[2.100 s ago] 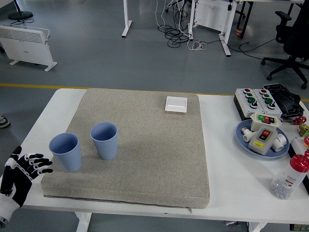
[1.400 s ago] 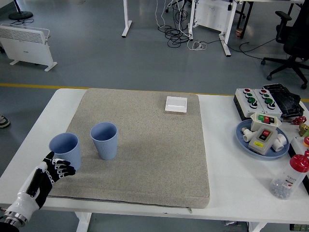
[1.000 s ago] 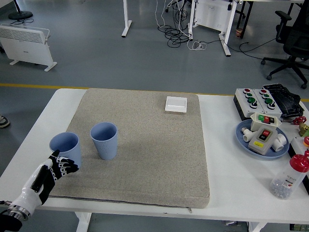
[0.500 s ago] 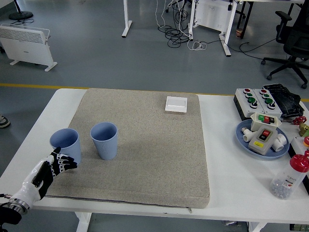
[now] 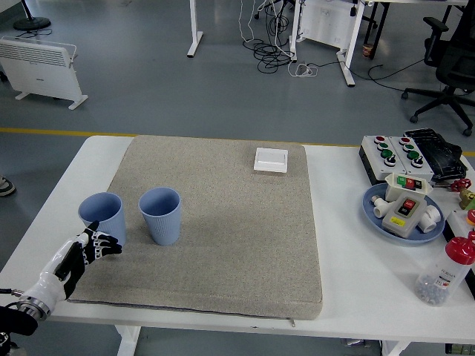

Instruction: Push cup pick cup insert cup

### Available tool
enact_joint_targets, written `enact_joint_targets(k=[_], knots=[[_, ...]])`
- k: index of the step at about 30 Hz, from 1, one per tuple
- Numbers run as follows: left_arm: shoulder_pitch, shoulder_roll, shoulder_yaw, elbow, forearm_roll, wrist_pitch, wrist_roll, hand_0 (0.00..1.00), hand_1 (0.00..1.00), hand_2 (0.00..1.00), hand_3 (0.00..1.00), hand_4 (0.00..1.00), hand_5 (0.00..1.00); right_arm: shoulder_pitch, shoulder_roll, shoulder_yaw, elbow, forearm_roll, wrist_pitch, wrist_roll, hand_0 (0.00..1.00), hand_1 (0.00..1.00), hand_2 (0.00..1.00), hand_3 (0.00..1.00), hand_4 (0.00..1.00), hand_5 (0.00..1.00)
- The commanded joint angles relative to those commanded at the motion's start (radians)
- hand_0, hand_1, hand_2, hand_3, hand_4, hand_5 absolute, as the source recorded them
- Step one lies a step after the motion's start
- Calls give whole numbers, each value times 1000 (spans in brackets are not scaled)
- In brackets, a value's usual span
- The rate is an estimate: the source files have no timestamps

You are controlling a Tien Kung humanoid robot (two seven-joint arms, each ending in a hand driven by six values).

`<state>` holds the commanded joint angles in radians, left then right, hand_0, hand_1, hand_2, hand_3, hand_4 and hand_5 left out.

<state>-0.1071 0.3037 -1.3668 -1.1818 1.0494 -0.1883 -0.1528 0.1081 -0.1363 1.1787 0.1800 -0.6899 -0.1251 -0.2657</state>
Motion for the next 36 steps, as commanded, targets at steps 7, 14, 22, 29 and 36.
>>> enact_joint_targets(k=[7,14,22,29,36], knots=[[-35,-4,16,26,11,6,-10,777,576,517,467,655,998,0,0,1,0,-3,1,-1,724,648,647,575,120,464],[-81,-4,37,70,36,12,-26,779,576,517,468,655,998,1,2,2,0,-5,1,-1,724,648,647,574,120,465],[-134,8,49,133,98,19,-69,779,572,511,468,654,998,2,2,0,0,-3,1,-2,725,648,647,575,120,465],[-198,18,72,205,92,14,-65,780,571,512,469,653,998,3,3,0,0,-6,1,-3,725,648,647,574,120,465],[-240,31,94,280,74,8,-76,779,572,511,469,651,998,3,4,-4,0,0,1,-2,725,648,647,574,120,465]])
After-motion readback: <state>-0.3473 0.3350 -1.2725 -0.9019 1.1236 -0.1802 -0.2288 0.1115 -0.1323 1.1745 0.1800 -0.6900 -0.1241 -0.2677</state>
